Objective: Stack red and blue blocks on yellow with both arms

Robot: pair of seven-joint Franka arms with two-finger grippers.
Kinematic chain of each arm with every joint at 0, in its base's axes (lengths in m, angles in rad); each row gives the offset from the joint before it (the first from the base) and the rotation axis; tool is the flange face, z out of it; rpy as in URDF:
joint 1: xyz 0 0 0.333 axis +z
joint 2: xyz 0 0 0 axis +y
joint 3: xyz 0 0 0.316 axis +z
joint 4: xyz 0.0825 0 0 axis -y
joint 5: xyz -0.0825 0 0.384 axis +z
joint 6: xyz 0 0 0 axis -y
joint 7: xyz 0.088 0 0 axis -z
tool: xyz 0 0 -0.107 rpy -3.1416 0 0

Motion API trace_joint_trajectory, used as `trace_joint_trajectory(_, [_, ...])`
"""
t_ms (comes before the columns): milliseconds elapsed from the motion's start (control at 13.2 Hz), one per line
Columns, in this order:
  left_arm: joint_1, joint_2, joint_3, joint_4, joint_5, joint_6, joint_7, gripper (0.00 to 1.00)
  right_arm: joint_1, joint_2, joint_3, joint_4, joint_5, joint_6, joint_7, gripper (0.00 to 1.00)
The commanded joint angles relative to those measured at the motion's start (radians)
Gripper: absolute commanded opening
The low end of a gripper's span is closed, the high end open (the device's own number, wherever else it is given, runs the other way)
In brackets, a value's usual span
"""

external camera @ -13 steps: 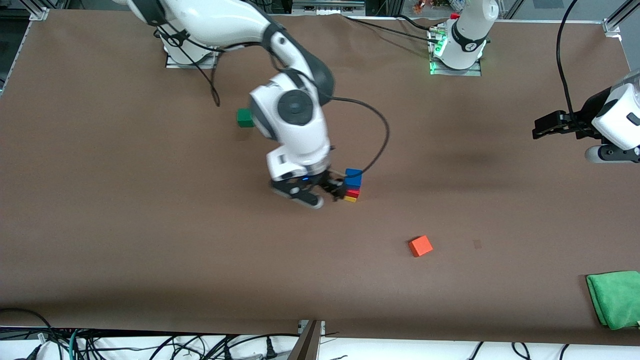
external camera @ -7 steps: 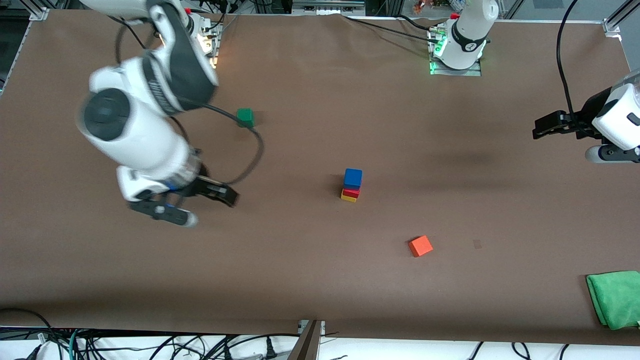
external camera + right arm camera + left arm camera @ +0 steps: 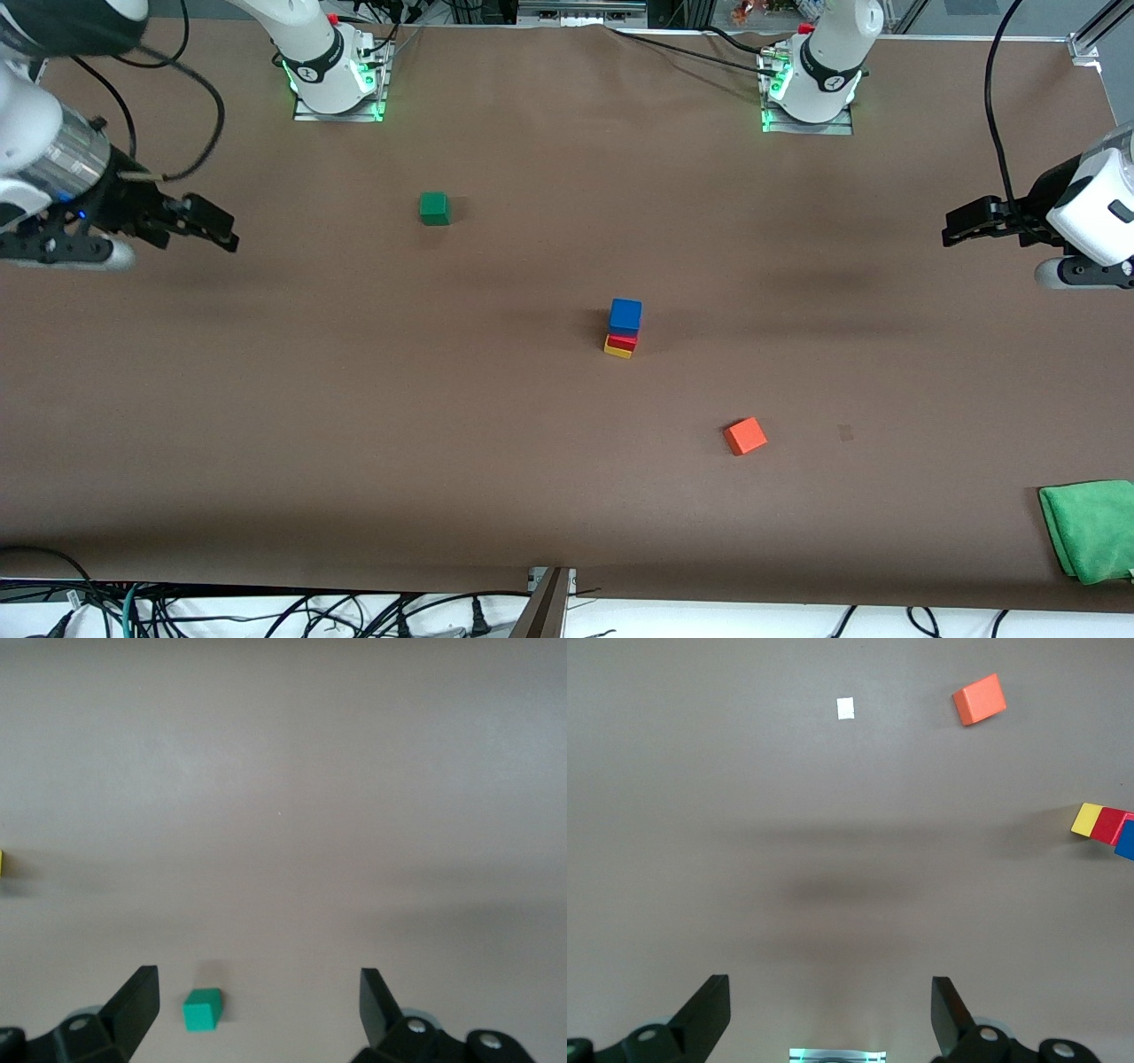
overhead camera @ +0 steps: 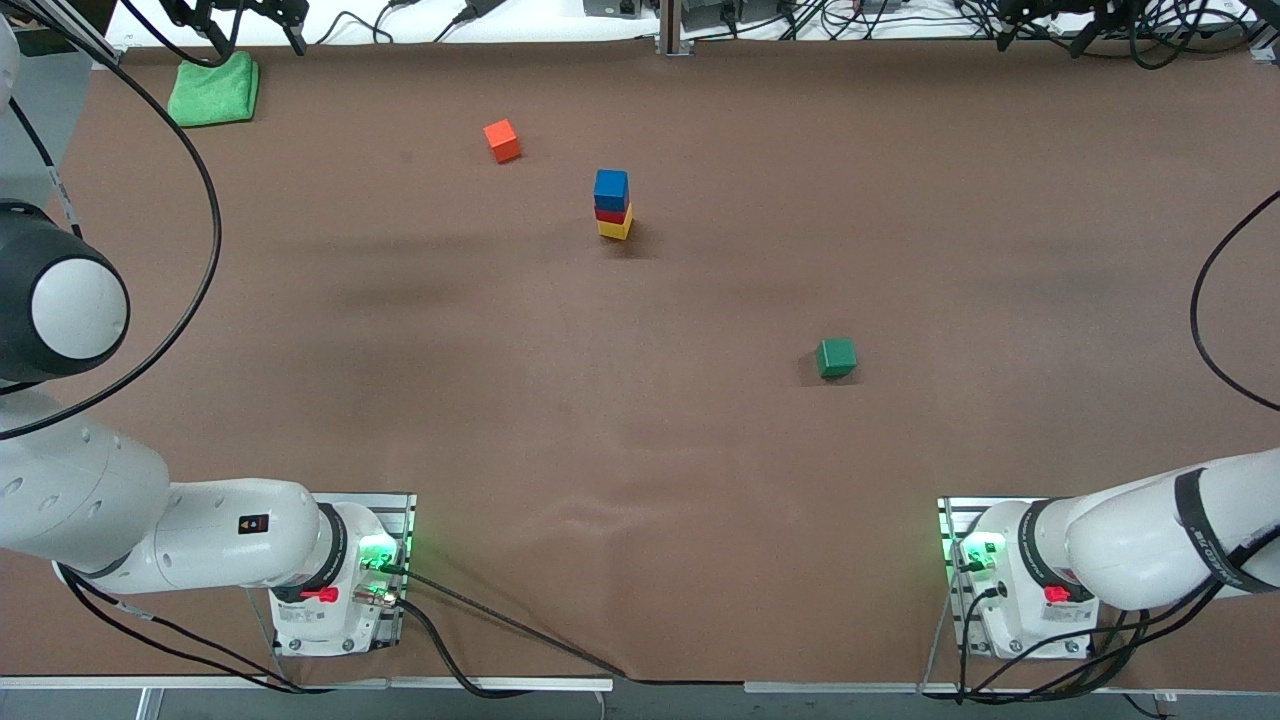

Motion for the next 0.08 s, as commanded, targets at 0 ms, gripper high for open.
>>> trace_joint_trajectory(0, [-0.009, 0.005, 0.007, 0.024, -0.005, 0.006, 0.011, 1.00, -0.009, -0.008, 0.008, -0.011, -0.038, 0.000, -0.047, 1.00])
